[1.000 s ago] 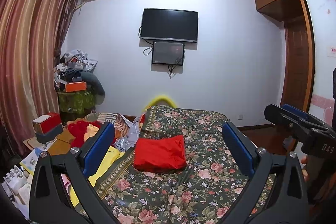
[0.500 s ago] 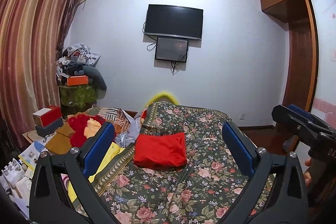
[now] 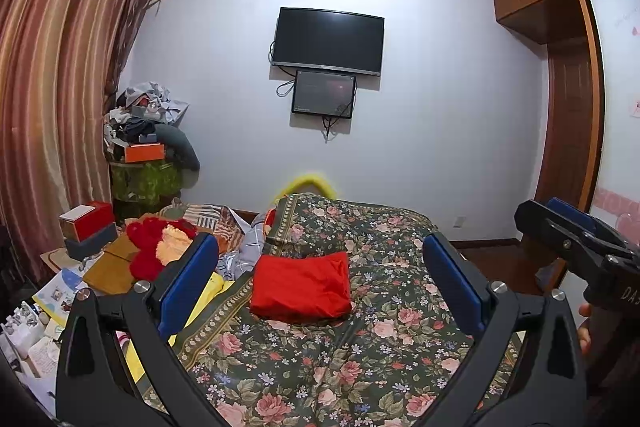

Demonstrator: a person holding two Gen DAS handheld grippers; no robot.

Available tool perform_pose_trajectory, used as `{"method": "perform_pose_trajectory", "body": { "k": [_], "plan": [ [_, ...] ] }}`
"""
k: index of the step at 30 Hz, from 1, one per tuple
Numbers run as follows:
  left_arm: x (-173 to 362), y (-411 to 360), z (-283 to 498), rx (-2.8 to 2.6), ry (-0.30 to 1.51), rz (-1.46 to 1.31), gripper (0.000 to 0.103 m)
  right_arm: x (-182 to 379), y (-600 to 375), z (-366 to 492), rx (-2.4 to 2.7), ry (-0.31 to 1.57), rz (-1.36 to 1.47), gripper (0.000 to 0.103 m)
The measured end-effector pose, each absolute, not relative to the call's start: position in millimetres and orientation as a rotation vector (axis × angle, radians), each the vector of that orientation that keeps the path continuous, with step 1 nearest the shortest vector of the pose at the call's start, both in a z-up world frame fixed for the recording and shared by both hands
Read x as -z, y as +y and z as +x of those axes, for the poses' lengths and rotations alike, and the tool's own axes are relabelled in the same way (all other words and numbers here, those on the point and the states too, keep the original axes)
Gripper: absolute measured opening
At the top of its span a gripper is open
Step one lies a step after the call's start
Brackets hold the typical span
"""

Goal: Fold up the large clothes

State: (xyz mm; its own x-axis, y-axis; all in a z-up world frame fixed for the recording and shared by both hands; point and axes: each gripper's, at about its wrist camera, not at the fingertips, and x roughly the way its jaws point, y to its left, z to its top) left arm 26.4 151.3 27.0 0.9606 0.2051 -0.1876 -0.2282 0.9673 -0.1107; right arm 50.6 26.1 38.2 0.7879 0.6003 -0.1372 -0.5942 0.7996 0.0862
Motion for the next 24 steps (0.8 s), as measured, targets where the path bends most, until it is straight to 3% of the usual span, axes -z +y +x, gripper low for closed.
{"method": "perform_pose_trajectory", "body": {
  "k": [24],
  "plan": [
    [-30, 141, 29, -0.180, 0.192, -0.084, 0.103, -38, 16, 55, -0.615, 0.166, 0.059, 0.103]
  ]
}}
